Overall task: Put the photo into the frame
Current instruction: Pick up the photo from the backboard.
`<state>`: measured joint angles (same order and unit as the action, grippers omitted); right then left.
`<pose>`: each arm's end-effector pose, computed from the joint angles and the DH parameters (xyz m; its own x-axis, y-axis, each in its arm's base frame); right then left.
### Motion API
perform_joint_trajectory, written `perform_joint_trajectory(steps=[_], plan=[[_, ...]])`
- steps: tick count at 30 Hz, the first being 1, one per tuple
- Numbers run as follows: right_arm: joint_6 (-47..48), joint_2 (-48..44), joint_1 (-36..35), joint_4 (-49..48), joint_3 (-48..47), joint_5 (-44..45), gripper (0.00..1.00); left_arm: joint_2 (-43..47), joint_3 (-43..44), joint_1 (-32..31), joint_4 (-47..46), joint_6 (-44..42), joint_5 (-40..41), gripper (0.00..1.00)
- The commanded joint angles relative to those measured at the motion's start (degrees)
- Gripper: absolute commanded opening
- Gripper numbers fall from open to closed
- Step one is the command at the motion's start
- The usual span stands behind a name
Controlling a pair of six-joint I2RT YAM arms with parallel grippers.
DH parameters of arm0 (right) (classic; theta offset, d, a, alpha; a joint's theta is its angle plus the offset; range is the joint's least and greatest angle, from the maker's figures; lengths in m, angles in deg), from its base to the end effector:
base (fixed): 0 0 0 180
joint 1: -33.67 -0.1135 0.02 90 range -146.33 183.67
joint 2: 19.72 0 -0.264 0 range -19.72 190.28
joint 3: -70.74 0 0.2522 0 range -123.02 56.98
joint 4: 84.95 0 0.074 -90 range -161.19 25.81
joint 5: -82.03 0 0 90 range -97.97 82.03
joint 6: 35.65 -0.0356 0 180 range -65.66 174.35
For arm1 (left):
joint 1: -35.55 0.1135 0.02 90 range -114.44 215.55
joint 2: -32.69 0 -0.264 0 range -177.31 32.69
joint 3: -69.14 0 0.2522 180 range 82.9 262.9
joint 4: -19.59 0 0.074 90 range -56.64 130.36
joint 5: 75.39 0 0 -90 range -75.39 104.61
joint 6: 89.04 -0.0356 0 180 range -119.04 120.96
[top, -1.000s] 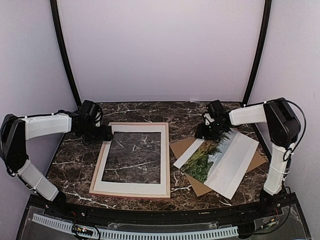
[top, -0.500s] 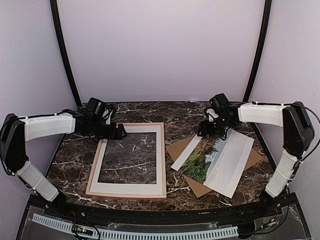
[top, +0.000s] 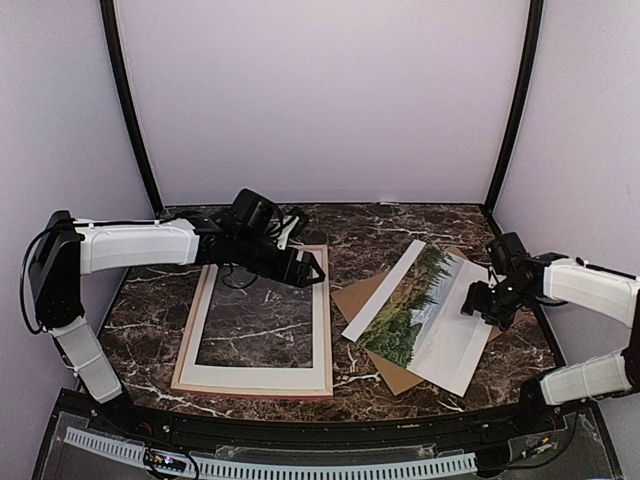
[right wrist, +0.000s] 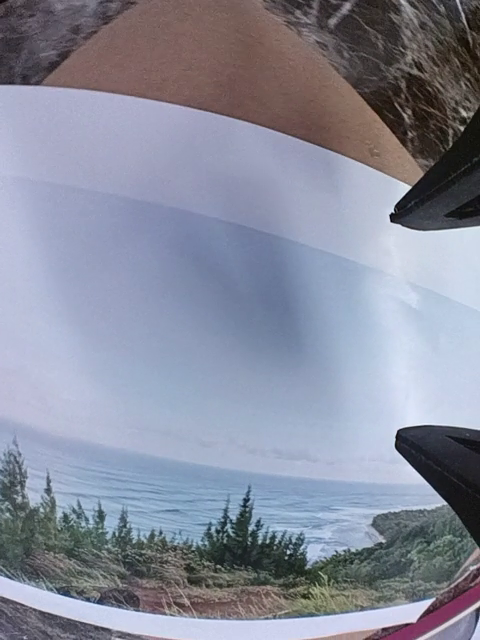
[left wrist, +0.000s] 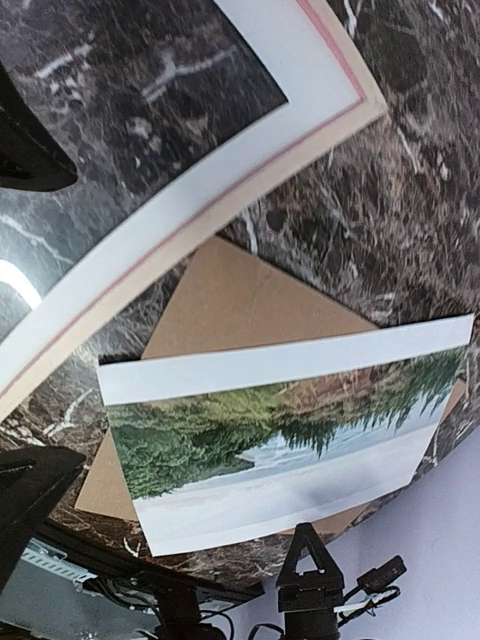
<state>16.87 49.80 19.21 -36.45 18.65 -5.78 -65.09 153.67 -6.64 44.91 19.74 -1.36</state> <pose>0.2065 0.0519 0.1852 -0.8443 0.4102 -0.3449 0.3519 0.9097 0.2205 0.2793 -0.2664 0.2498 -0.6965 0.2136 -0.6850 0.6135 0.6724 -0.4141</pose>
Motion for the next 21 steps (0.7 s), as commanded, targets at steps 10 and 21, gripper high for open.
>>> perform_joint_trajectory(steps=[10,21], plan=[[-14.8,-16.3,-3.4,3.9,12.8,-3.1,0.65,-16.5,15.5,-11.1,4.0,-1.9,-2.5,0.90],[-15.2,-15.6,-5.3,0.8,17.4,-4.1,0.64,-27.1,23.5,-11.5,4.6,-2.2,-2.3,0.88]])
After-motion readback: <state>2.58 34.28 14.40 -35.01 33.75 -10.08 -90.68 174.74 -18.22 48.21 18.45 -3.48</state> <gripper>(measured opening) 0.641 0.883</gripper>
